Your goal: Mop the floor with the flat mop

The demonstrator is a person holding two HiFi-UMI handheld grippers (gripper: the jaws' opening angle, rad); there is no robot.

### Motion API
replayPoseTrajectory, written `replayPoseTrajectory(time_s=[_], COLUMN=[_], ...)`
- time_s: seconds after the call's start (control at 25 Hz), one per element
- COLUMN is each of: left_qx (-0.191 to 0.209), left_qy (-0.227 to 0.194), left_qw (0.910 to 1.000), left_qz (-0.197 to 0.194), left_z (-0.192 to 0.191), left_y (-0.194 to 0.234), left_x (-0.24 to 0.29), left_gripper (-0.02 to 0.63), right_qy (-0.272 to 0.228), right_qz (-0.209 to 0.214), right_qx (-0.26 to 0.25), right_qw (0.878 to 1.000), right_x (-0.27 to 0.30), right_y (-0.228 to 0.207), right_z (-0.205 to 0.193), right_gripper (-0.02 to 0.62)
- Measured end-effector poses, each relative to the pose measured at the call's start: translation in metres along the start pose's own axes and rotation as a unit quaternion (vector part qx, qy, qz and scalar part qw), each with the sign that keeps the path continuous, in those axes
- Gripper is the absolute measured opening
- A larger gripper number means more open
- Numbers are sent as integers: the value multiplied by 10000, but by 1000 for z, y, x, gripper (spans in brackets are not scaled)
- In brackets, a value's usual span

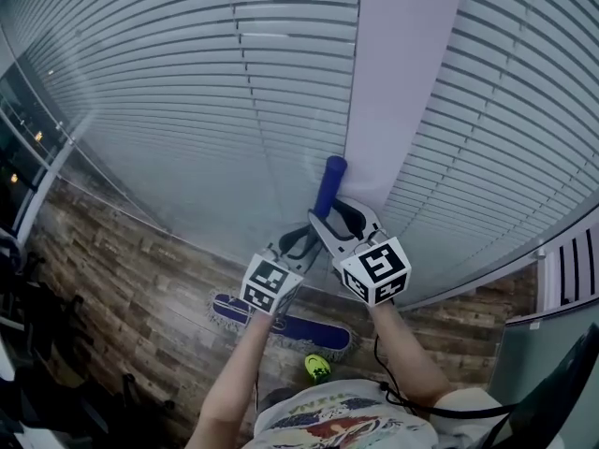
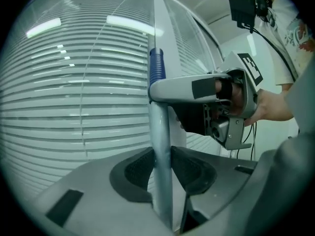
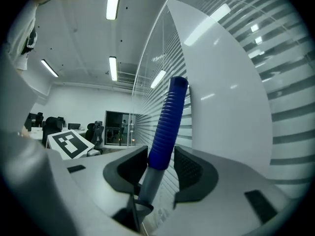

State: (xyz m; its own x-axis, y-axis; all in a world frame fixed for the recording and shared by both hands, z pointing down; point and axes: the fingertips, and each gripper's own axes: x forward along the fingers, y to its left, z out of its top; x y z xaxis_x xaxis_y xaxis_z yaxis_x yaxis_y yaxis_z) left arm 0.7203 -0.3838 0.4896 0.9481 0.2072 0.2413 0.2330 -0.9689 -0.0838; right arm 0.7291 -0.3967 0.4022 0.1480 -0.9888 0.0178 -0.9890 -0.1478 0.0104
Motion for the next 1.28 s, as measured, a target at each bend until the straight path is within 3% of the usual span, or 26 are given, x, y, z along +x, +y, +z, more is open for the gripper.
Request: replayPoseTrajectory(time_s=[0.28, 0.6, 0.8, 1.0, 1.28], left_qx=[-67, 7, 652, 1353, 786], left_qy=[38, 107, -272, -771, -1012], left_qw=[9989, 9943, 9971, 9865, 9692], left_qz=[468, 1059, 266, -514, -2104], left_z=[-17, 22, 18, 50, 47], left_y=[-16, -61, -100, -147, -223], left_x=[-23, -82, -115, -168, -223], left_gripper=[103, 100, 107, 155, 142], right_qy=[-231, -695, -917, -837, -638], right_qz=[336, 891, 1223, 1653, 2637], right_qx=[193, 420, 458, 289, -194], right_qw=[9990, 9927, 9872, 9823, 9623], right_x=[-13, -52, -89, -132, -194], right_y=[28, 81, 125, 186, 276], right_z=[-2, 70, 69, 73, 71], right_gripper=[149, 147, 140, 137, 130])
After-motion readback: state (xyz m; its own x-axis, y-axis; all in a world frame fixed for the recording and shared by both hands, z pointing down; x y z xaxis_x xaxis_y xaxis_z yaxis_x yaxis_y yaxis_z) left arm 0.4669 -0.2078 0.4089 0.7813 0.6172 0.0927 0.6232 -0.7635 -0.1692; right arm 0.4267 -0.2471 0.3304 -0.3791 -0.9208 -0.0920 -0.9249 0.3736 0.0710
